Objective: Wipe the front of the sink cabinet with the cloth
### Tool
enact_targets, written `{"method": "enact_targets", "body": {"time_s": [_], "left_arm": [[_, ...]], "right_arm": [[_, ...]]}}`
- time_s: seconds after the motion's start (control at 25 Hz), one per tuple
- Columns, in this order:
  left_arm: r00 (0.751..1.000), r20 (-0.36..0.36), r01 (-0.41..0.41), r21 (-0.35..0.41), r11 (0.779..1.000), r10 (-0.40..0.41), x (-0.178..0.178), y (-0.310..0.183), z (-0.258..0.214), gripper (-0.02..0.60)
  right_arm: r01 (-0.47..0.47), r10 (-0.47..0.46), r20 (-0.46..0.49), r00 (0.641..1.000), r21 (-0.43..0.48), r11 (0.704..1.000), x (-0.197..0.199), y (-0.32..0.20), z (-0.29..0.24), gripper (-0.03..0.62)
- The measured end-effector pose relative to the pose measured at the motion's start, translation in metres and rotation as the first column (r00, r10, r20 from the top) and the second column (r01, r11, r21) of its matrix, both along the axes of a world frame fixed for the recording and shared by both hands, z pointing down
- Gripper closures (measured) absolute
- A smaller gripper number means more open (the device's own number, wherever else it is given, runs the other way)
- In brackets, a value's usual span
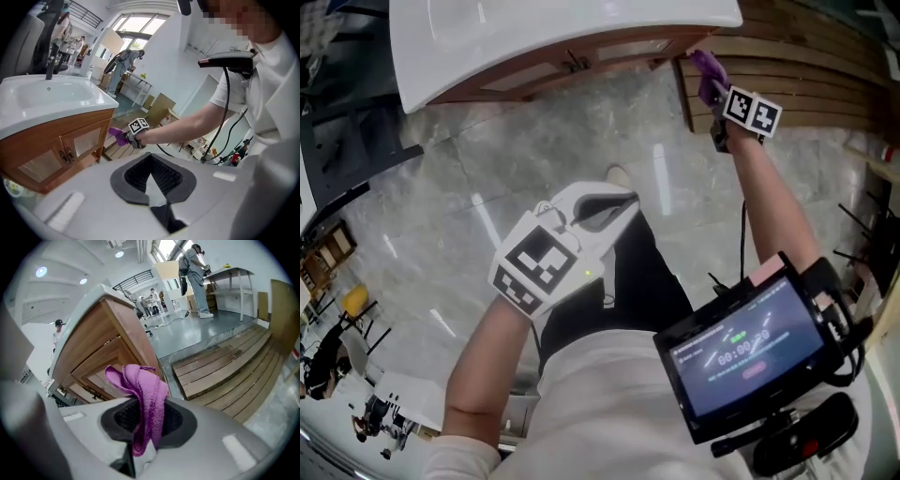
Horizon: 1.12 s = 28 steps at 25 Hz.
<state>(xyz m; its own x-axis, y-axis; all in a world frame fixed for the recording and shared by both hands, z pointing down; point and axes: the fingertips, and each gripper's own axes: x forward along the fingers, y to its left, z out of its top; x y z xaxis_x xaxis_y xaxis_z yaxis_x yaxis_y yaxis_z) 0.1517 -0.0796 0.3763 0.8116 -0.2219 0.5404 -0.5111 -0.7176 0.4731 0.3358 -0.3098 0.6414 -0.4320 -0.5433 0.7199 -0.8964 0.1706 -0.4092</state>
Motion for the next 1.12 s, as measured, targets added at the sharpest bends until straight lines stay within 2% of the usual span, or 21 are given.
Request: {"method": "enact_targets", "body": {"time_s": [0.24,0.52,0.92,1.12], "left_arm": [[1.0,-0.009,0.028,0.012,1.0,-0.028,-0.023,0.024,-0.022,0.574],[0.999,-0.019,0.046,0.043,0.998,-0.045,-0.05,0.074,-0.067,0.574],[0.998,-0.005,0.06,0.071,0.996,-0.06,-0.105,0.163,-0.119,0.574],[0.994,-0.021,0.113,0.094,0.989,-0.111,-0.129,0.2,-0.151,0.574]], "right_arm": [[0.057,-0.057,0.009,0.998,0.019,0.998,-0.026,0.049,-0.042,0.511],[0.164,-0.166,0.026,0.986,0.07,0.984,-0.077,0.129,-0.129,0.511],[0.314,-0.327,0.072,0.942,0.153,0.937,-0.164,0.253,-0.249,0.511],[0.374,-0.4,0.093,0.912,0.217,0.902,-0.201,0.314,-0.313,0.511]]}}
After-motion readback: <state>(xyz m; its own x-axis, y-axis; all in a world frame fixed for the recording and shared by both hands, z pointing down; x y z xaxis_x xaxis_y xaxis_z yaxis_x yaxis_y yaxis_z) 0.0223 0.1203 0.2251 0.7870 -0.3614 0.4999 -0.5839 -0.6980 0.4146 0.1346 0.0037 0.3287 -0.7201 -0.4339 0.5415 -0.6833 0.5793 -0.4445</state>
